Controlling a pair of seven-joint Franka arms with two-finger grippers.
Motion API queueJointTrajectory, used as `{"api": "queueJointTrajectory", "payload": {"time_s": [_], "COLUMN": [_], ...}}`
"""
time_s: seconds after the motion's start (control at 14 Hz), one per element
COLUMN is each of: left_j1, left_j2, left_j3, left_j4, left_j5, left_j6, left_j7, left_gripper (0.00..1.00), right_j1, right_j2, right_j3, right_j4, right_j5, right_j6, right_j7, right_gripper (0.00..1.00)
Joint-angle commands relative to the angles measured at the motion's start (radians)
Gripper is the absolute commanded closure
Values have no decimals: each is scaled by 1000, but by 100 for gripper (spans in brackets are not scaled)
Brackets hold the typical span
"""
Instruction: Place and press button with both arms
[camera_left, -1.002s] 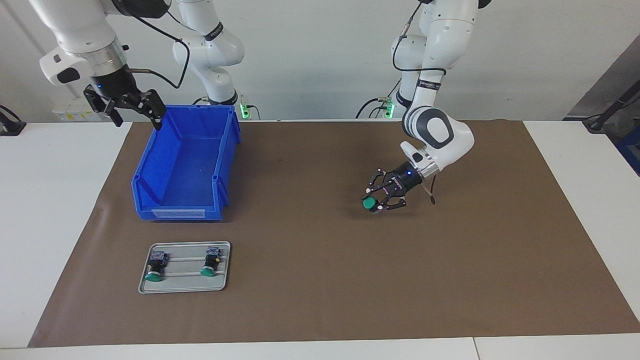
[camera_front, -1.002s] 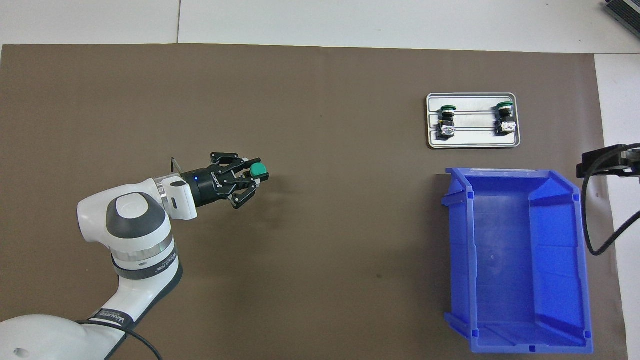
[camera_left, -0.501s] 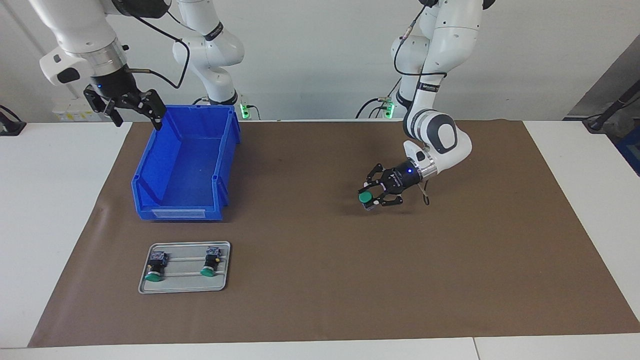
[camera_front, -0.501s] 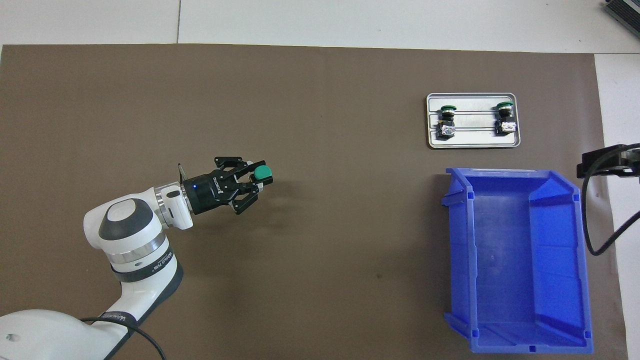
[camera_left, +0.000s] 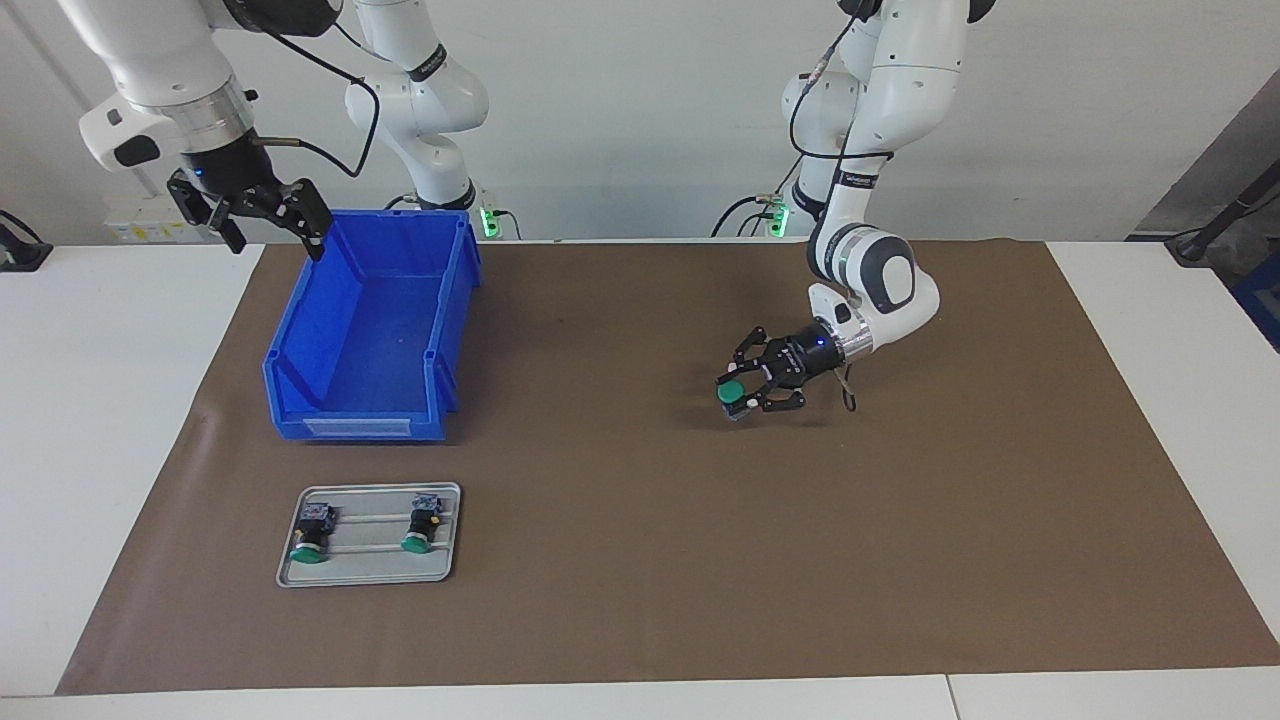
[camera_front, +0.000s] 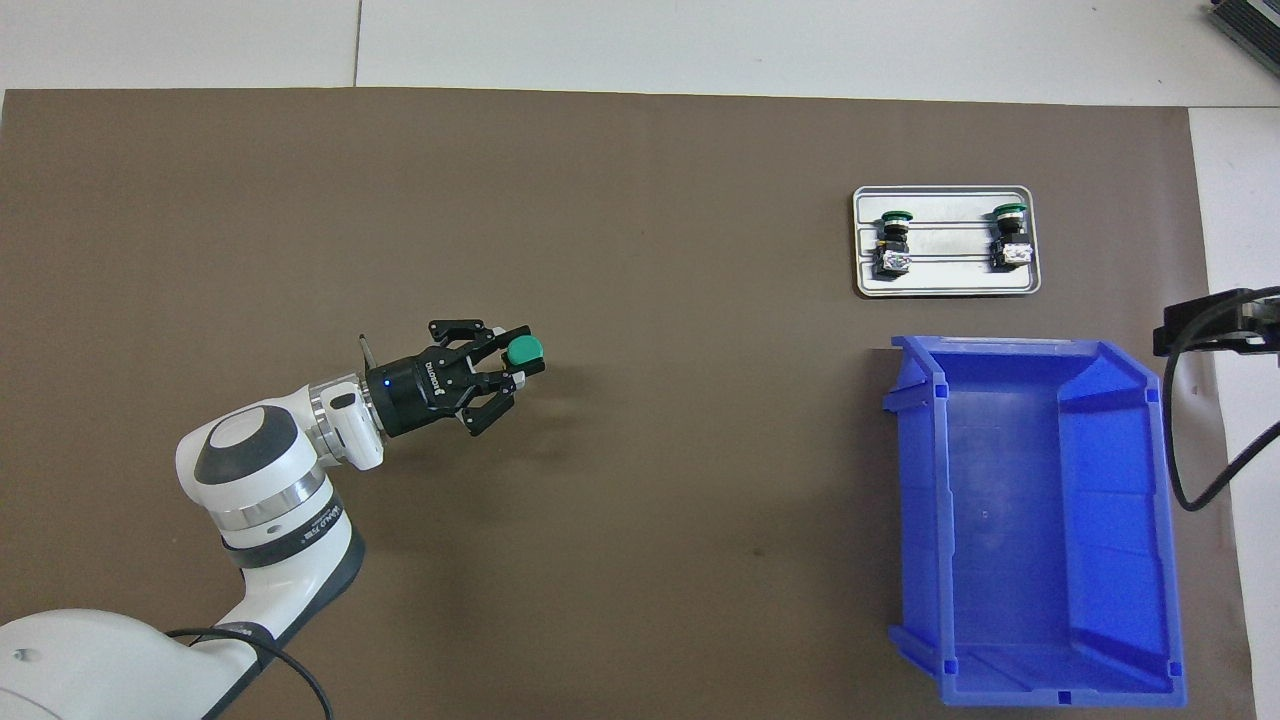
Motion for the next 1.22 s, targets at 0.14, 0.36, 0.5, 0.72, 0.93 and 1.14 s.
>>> {"api": "queueJointTrajectory", "payload": {"time_s": [0.14, 0.36, 0.5, 0.72, 0.93, 1.14], "left_j1": [13, 14, 23, 36, 45, 39], "left_j2": [-25, -35, -49, -52, -60, -64], "left_j3": [-4, -4, -4, -4, -4, -4], "left_j4": [-102, -143, -179, -179, -183, -193], "left_j5": [-74, -80, -78, -80, -78, -80], "left_j6": [-54, -71, -77, -103, -131, -139], "left_j7": [100, 127, 137, 135, 135, 137], "left_gripper": [100, 100, 100, 100, 100, 100], "right_j1": [-12, -12, -13, -12, -12, -13], "right_j2": [-9, -9, -9, -8, -9, -9], "right_j3": [8, 8, 8, 8, 8, 8], "right_j4": [1, 1, 1, -1, -1, 1], "right_j5": [8, 8, 8, 8, 8, 8], "right_j6": [-7, -7, -7, -7, -7, -7], "right_j7": [-21, -21, -21, -21, -21, -21], "right_gripper": [0, 0, 0, 0, 0, 0]}}
